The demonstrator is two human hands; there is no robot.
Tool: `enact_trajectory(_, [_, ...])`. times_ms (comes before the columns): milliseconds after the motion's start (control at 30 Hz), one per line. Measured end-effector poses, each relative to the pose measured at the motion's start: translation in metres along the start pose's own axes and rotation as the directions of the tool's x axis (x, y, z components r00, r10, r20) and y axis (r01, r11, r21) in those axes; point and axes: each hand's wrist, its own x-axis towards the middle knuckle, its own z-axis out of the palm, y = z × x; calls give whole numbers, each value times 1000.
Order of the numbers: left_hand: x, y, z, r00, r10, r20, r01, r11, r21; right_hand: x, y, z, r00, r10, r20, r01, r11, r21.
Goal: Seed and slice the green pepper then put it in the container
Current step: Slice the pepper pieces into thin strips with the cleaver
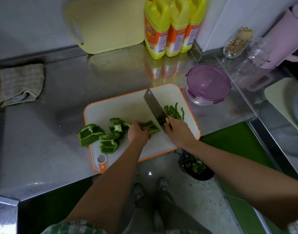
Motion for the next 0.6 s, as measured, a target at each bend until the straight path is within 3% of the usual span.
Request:
enact_trajectory(233, [2,4,4,1000,-3,-15,4,1000,24,-6,0,-1,991,-13,132,18,999,-43])
enact_trajectory(600, [3,-1,2,999,42,24,-42,999,30,1,-6,23,998,22,64,-14,992,-121])
